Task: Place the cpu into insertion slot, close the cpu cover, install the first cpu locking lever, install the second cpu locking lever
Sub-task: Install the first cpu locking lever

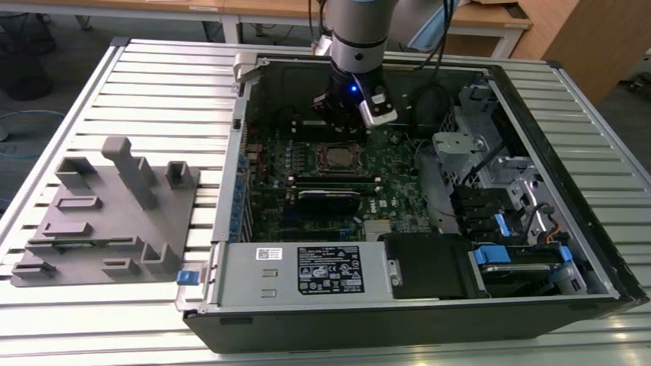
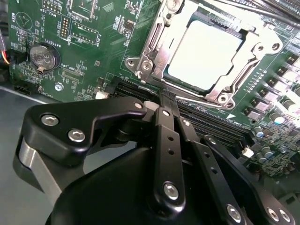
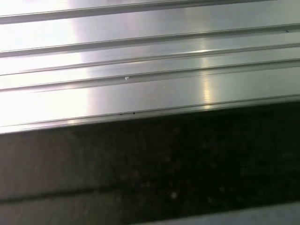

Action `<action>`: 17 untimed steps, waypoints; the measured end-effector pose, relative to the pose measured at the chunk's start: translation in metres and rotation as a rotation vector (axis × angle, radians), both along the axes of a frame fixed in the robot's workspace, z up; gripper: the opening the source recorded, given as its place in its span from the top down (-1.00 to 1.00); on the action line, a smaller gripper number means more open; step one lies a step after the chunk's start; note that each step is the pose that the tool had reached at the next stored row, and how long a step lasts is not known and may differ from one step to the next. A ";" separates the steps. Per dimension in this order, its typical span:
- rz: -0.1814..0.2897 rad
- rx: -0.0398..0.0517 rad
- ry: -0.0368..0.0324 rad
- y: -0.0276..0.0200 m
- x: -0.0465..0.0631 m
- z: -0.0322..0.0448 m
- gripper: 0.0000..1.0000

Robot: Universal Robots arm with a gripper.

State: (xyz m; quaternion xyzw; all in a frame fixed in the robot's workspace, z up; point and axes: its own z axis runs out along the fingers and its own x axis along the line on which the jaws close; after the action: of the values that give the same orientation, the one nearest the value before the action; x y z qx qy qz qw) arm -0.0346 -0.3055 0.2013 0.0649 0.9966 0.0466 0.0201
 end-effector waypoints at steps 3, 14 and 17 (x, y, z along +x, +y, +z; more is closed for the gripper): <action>-0.012 -0.0005 0.0000 0.0008 0.000 -0.0002 0.79; -0.078 -0.0046 0.0000 0.0028 0.000 -0.0007 0.79; -0.087 -0.0046 0.0000 0.0029 0.000 -0.0007 0.79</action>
State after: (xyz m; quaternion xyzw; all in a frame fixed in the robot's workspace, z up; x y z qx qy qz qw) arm -0.0346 -0.3026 0.2006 0.1080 0.9930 0.0434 0.0222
